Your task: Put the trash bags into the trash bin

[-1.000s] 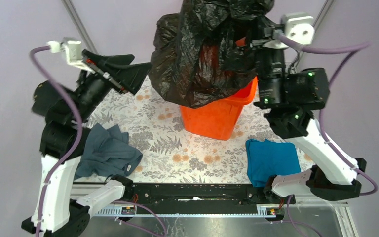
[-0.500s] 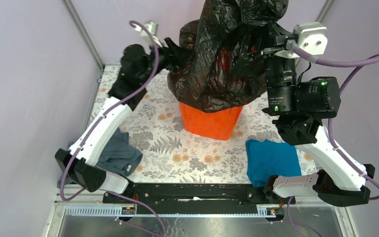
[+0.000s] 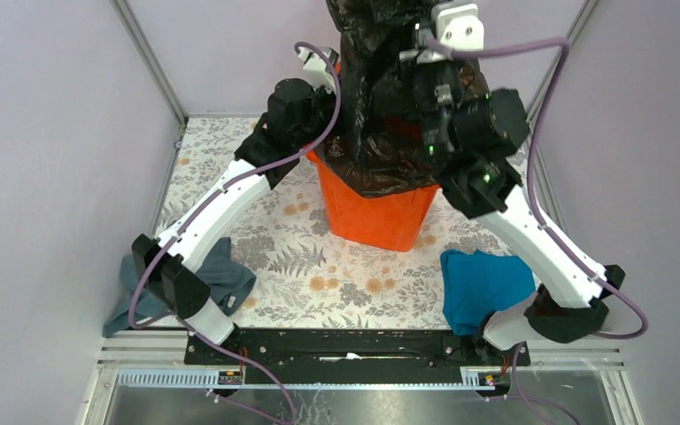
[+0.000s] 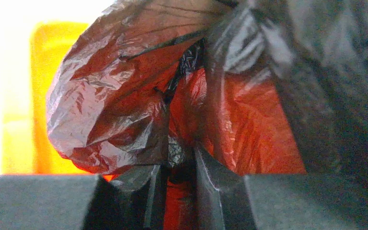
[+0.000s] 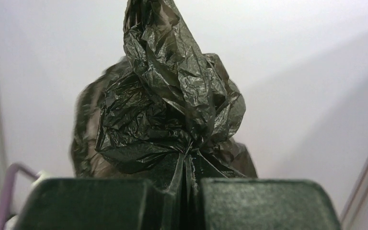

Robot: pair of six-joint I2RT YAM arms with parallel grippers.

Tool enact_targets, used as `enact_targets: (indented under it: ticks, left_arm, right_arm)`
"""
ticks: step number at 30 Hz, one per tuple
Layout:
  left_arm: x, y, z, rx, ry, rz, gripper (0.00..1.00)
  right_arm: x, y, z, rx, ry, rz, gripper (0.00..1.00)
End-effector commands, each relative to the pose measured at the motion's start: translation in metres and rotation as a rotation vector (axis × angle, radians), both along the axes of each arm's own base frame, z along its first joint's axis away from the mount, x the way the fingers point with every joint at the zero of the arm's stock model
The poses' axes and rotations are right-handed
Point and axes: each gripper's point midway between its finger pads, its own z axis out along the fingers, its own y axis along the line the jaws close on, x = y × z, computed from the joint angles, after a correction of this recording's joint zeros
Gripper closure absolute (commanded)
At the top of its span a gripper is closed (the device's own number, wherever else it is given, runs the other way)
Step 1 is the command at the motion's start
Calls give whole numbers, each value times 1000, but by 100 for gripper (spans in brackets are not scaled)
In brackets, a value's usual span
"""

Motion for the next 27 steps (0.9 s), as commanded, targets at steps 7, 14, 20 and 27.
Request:
enact_targets:
  ticks: [7, 14, 20, 27]
  left_arm:
    - [-21, 33, 70, -42, -148, 27, 47]
    - [-69, 65, 114, -116, -199, 0, 7]
    - [-149, 51, 123, -193, -314, -338, 9]
    - [-152, -18, 95, -174, -353, -443, 28]
  right_arm:
    - [53, -24, 28, 70, -50, -20, 100]
    - [72, -36, 18, 113, -25, 9, 100]
    - [72, -22, 17, 116, -14, 94, 100]
    - [61, -7, 15, 179, 1, 232, 100]
